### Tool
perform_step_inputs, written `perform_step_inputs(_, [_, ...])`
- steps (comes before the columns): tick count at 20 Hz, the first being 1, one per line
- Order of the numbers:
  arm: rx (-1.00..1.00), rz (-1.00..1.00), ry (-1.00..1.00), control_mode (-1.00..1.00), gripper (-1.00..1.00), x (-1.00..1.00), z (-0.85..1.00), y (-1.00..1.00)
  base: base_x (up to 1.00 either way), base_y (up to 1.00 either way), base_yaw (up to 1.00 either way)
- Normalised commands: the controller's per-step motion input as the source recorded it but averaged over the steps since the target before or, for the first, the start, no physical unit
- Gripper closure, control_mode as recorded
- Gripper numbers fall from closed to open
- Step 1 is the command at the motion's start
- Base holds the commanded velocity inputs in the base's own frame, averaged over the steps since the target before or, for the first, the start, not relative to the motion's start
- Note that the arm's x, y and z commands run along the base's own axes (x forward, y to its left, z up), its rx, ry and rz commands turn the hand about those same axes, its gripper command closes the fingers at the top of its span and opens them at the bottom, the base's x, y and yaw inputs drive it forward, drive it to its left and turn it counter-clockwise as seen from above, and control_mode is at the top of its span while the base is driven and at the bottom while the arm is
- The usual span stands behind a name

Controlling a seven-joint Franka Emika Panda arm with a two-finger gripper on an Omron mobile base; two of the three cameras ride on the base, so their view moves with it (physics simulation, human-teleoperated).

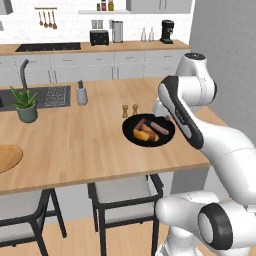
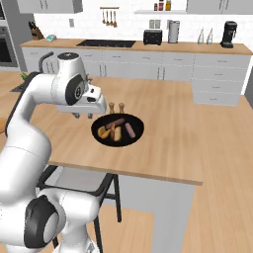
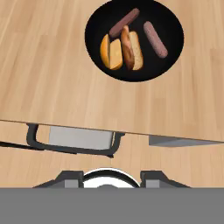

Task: Place one bun and one sausage from the bowl on each plate.

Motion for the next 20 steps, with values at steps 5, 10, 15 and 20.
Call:
perform_step_inputs(5, [0.00,0.00,0.03,-1.00,-1.00,0.63,-0.02,0.04,0.00,0.00,0.00])
perform_step_inputs(10, [0.00,0.00,0.16,-1.00,-1.00,1.00,-0.42,-0.09,0.00,0.00,0.00])
perform_step_inputs(15, [0.00,0.02,0.13,-1.00,-1.00,0.98,-0.89,-0.42,0.00,0.00,0.00])
perform_step_inputs(20, [-0.03,0.09,0.06,-1.00,-1.00,0.55,-0.59,-0.04,0.00,0.00,0.00])
